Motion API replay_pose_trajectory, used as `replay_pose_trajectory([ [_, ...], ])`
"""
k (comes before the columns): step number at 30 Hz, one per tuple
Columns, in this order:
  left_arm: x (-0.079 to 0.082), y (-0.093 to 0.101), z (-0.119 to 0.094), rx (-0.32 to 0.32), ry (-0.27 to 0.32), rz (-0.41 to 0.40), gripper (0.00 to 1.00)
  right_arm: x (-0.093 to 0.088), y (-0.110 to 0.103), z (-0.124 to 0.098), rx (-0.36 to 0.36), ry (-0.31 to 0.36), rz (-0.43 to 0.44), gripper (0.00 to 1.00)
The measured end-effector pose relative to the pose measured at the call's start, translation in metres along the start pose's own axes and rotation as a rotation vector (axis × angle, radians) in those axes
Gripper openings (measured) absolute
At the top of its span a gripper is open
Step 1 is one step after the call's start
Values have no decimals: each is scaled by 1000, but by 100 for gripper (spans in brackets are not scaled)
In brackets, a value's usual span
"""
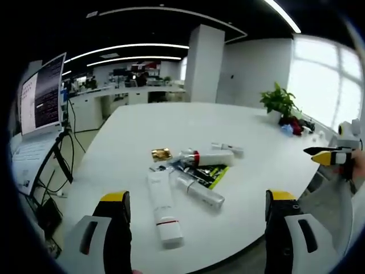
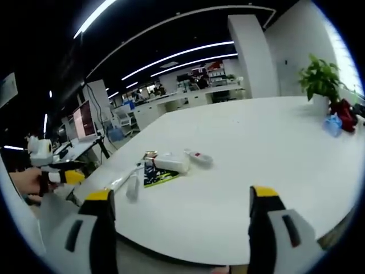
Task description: Arrange the skincare products in the storage area until every visible bottle or jar stands upright without overlapping.
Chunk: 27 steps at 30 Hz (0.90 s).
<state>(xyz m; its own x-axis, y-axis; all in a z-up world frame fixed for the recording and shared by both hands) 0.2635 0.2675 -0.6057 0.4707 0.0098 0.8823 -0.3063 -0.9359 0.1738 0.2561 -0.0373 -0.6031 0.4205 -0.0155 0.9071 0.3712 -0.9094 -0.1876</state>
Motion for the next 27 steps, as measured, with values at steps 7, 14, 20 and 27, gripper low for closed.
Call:
replay_pose_trajectory([
  [7, 0, 0, 2, -3, -8, -8, 97, -1, 0, 1, 9, -14, -1, 99],
  [14, -2, -1, 4, 2, -19, -14, 97, -2, 2, 3, 15, -30, -7, 99],
  [20, -4, 0, 4, 0, -25, -6, 97, -3, 2, 5, 22, -37, -6, 99],
  [27, -5, 2, 5, -6, -30, 13, 97, -5, 2, 6, 18, -41, -9, 99],
])
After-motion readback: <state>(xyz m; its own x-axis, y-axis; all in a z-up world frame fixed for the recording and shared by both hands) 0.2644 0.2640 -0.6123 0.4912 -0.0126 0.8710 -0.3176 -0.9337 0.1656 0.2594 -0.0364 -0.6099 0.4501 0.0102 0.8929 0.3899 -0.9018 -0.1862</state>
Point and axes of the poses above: the point that each gripper's makers call its tool centre point, and the gripper's own axes: z roughly forward along the fingers, y roughly to its right, x roughly out of its top, the point moved 2 cm from there along -z, roughly backward along the fingers, and after that the axes turned 2 degrees about -z, right-handed, at the moved point
